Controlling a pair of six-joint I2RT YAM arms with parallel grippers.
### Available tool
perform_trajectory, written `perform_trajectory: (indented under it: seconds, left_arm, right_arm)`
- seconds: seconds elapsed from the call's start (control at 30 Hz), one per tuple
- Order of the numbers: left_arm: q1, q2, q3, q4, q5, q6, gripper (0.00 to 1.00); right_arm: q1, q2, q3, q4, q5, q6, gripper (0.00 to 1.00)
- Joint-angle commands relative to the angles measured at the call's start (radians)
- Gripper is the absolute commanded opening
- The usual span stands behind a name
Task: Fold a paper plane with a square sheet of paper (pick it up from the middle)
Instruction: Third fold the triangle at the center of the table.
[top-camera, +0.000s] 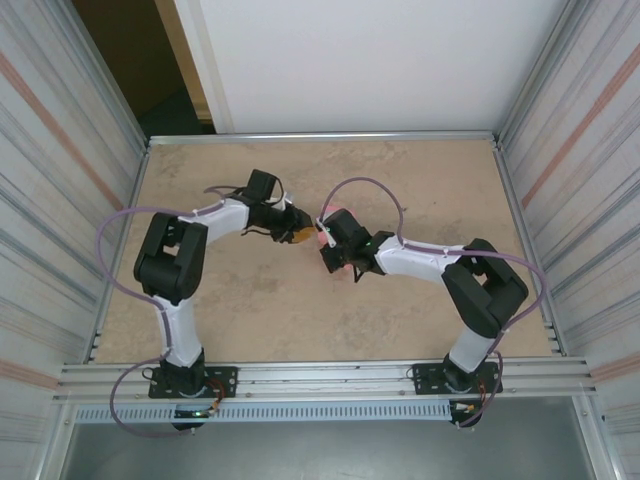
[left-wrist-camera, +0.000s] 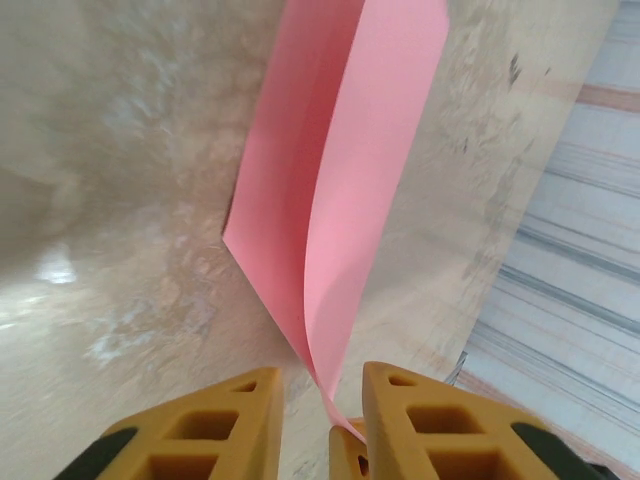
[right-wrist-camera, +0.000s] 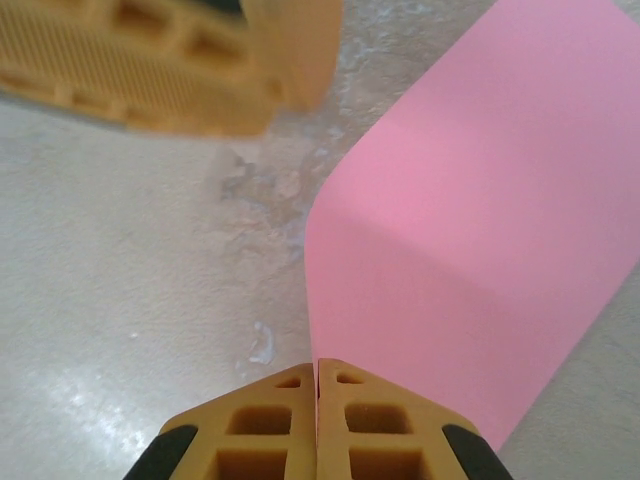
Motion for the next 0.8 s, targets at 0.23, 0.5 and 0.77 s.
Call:
perform_trajectory:
  seconds: [0.23, 0.5, 0.77]
  left_arm:
    - [0.009, -0.046, 0.037, 0.011, 0.002, 0.06, 0.31]
    - [-0.038, 0.077, 0.132, -0.003, 0.005, 0.085, 0.27]
    - [-0.059, 0.203, 0.211, -0.124, -0.049, 0.158, 0.2]
  right_arm:
    - [-0.028, -0.042, -0.042, 0.037, -0.331, -0.029, 0.0]
    - [0.001, -0.002, -0.057, 0.064, -0.397, 0.004, 0.0]
    - [0.006, 0.01, -0.07, 0.063, -0.39, 0.014, 0.0]
